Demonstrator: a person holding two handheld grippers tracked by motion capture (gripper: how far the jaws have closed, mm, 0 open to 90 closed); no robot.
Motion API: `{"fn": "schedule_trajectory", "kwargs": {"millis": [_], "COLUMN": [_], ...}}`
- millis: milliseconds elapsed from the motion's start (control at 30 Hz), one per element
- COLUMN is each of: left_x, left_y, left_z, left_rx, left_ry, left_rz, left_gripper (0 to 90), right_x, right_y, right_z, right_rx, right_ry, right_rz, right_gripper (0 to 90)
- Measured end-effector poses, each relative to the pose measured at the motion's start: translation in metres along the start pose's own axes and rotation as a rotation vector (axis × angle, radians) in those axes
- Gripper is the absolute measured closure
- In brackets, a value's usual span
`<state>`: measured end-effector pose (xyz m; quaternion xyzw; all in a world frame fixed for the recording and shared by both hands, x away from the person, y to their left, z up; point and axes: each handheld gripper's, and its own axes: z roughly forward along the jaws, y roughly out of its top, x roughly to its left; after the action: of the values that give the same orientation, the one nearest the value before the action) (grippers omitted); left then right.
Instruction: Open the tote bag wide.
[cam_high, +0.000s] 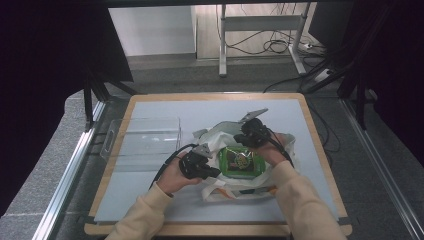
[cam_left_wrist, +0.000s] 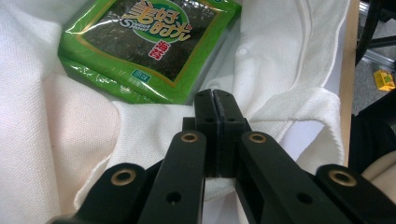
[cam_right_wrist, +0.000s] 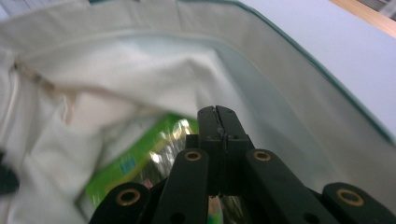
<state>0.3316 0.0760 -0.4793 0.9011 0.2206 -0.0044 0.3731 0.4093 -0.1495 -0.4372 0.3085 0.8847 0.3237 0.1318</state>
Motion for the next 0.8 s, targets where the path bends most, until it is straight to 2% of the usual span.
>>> {"fn": "schedule_trajectory", "kwargs": {"millis": [100, 167, 333, 467, 567, 800], "left_x": [0.0, -0.001, -0.001, -0.001, -0.001, -0.001], "left_y": [0.0, 0.0, 0.0, -0.001, -0.001, -0.001], "left_z": [0.0, 0.001, 0.001, 0.0, -0.001, -0.002], "left_rx": [0.0, -0.01, -0.007, -0.004, -0.007, -0.01], "left_ry": [0.002, 0.0, -0.001, 0.003, 0.001, 0.002], "left_rz": [0.0, -0.016, -0.021, -0.015, -0.014, -0.016], "left_gripper": [90.0, 90.0, 90.0, 90.0, 90.0, 90.0], "right_x": [-0.007, -0.014, -0.029, -0.04, -0.049, -0.06], "right_y": [-0.01, -0.018, -0.033, -0.039, -0.044, -0.048], "right_z": [-0.015, -0.022, -0.03, -0.029, -0.025, -0.017], "right_rx": [0.023, 0.044, 0.087, 0.114, 0.122, 0.127], "right_ry": [-0.03, -0.057, -0.134, -0.224, -0.259, -0.289], "right_rz": [0.018, 0.031, 0.065, 0.074, 0.125, 0.17], "right_gripper": [89.1, 89.1, 89.1, 89.1, 89.1, 89.1]}}
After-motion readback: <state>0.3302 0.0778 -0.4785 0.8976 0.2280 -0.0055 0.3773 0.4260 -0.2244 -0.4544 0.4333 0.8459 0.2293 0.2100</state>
